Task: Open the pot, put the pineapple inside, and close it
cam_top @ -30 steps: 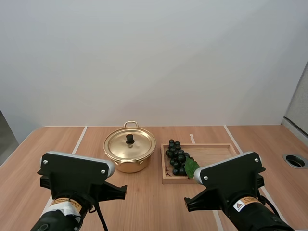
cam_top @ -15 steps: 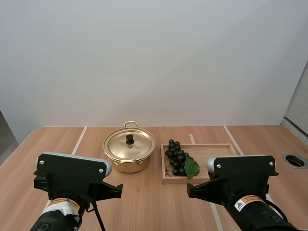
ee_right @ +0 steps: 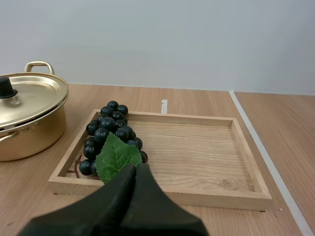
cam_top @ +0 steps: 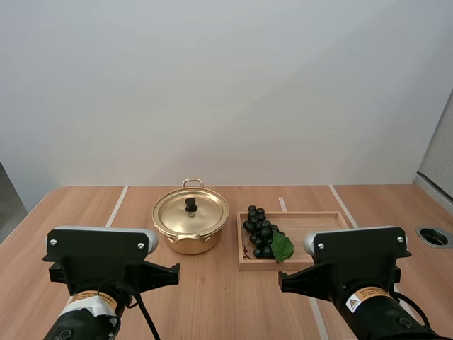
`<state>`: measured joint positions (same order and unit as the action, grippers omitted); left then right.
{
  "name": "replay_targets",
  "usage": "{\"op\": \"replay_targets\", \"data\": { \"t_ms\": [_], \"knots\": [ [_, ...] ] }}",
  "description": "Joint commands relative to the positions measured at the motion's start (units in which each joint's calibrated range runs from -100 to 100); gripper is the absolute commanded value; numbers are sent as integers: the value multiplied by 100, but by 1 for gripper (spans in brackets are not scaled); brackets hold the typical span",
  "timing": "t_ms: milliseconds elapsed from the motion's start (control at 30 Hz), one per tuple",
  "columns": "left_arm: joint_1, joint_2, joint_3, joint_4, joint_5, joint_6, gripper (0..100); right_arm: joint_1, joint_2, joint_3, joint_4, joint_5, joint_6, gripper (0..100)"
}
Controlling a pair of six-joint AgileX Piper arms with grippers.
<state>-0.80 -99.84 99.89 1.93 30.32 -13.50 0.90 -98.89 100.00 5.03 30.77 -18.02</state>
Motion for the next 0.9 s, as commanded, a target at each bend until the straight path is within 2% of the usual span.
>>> {"op": "replay_targets", "data": {
  "t_ms": [0, 867],
  "knots": [
    [6, -16, 11, 2, -166, -57, 0, 5, 22, 0, -68, -160, 1, 0],
    [6, -16, 11, 45, -41, -57, 0, 5, 22, 0, -68, -109, 1, 0]
  ]
}}
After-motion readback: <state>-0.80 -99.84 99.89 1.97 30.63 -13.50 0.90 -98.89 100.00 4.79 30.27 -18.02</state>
